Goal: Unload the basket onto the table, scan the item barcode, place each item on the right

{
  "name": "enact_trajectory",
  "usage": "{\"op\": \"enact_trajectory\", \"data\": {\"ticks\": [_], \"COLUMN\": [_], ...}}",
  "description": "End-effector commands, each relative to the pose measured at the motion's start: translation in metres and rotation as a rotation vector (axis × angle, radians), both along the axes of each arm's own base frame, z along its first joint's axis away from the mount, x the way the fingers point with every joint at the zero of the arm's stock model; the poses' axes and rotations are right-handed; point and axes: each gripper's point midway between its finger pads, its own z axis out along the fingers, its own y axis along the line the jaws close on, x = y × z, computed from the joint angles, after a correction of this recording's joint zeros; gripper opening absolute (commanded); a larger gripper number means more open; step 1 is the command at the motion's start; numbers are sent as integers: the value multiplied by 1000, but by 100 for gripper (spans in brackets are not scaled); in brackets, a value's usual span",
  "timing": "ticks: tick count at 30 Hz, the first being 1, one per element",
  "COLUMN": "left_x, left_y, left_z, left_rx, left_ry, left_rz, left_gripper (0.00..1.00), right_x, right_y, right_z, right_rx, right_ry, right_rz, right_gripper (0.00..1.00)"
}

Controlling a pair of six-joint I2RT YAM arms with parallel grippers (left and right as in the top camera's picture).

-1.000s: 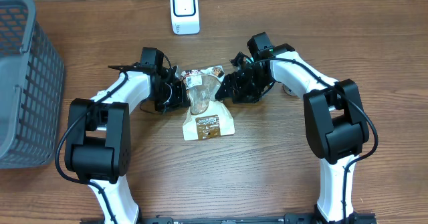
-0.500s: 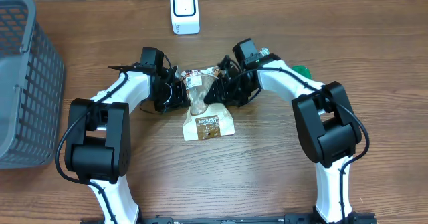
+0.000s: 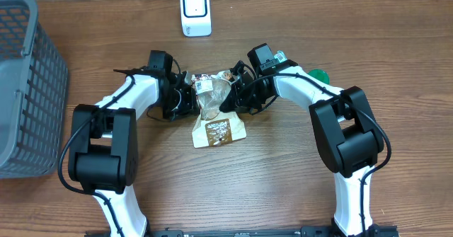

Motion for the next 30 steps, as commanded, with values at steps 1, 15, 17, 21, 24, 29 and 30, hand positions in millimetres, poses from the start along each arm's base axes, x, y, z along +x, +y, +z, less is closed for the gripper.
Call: {"op": "enact_trajectory", "data": {"ticks": [1, 15, 17, 21, 24, 29, 30], "left_x": [11, 52, 53, 51, 49, 52, 52], "left_y": [24, 106, 123, 152, 168, 192, 196], "left_z": [8, 155, 164, 167, 166, 167, 167], "left_rx": [41, 156, 202, 243, 247, 268, 273], "left_ry": [2, -233, -242, -233, -225, -255, -259], "left_rz": [-10, 29, 61, 120, 159, 178, 181], "left_gripper": [4, 4, 4, 4, 4, 10, 17], "right_x": [9, -13, -23, -41, -53, -67, -67], "right_y": [-4, -5, -8, -15, -19, -25, -25], "right_z": [24, 200, 225, 263, 284, 305, 306], "right_rx": [40, 256, 281, 307, 323, 339, 339], "right_ry": [-88, -409, -455, -533, -577, -627, -628], "right_rz": [30, 95, 105, 111, 115, 117, 116], "right_gripper": [4, 4, 4, 4, 4, 4, 4]}}
